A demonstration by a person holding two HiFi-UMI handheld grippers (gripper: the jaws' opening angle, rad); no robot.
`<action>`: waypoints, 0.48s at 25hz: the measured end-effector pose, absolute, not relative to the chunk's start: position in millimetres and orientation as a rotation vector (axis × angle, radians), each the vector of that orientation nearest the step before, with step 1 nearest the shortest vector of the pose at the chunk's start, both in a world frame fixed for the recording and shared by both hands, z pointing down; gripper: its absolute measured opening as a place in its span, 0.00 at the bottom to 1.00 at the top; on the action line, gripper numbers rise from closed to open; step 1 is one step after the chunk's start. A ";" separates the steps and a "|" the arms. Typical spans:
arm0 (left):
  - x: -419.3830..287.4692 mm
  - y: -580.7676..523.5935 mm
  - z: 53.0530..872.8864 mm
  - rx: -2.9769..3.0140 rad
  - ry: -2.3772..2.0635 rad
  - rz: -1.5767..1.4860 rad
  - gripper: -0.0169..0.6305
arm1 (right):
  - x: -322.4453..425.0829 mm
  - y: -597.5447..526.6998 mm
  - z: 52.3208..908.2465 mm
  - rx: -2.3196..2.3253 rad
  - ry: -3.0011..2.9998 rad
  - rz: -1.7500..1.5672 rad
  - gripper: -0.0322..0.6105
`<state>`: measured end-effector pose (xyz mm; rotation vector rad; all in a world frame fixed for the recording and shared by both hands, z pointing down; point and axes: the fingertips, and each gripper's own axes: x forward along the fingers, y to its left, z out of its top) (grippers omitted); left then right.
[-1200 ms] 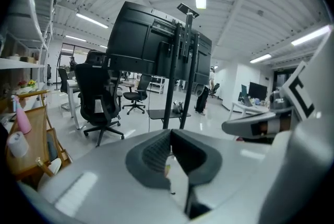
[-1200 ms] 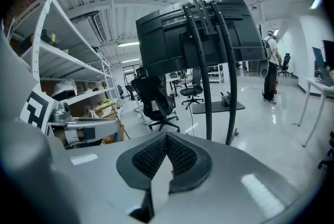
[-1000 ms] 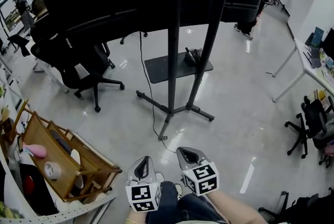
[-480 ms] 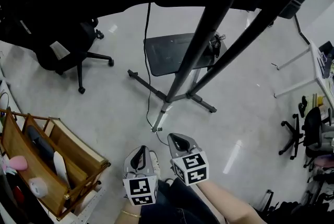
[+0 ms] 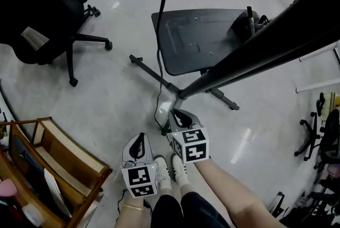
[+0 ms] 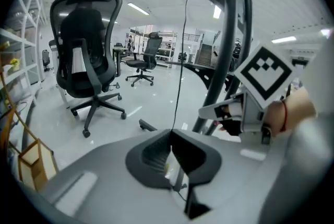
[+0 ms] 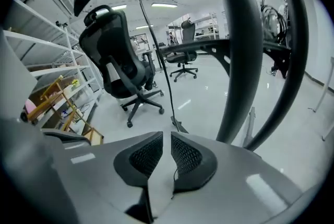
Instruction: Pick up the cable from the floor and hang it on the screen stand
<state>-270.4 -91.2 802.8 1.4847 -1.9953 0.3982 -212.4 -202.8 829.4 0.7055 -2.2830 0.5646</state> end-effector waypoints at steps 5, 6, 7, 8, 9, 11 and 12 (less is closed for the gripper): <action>-286.6 -109.3 875.2 1.517 -1.953 0.372 0.04 | -245.7 -224.3 920.9 0.660 -2.274 0.505 0.16; -290.9 -115.3 886.3 1.520 -1.956 0.356 0.04 | -250.8 -228.8 936.8 0.666 -2.268 0.502 0.16; -295.4 -120.1 896.6 1.515 -1.959 0.340 0.04 | -255.5 -231.9 951.7 0.673 -2.263 0.510 0.16; -299.5 -123.6 905.7 1.508 -1.963 0.326 0.04 | -259.8 -233.4 965.6 0.674 -2.258 0.523 0.17; -303.0 -126.0 913.6 1.502 -1.967 0.315 0.04 | -263.8 -233.7 978.2 0.671 -2.253 0.532 0.19; -307.8 -129.2 926.9 1.496 -1.973 0.305 0.04 | -270.9 -236.3 998.9 0.669 -2.241 0.534 0.20; -309.1 -130.9 932.7 1.498 -1.973 0.305 0.04 | -273.7 -239.6 1007.5 0.676 -2.235 0.531 0.20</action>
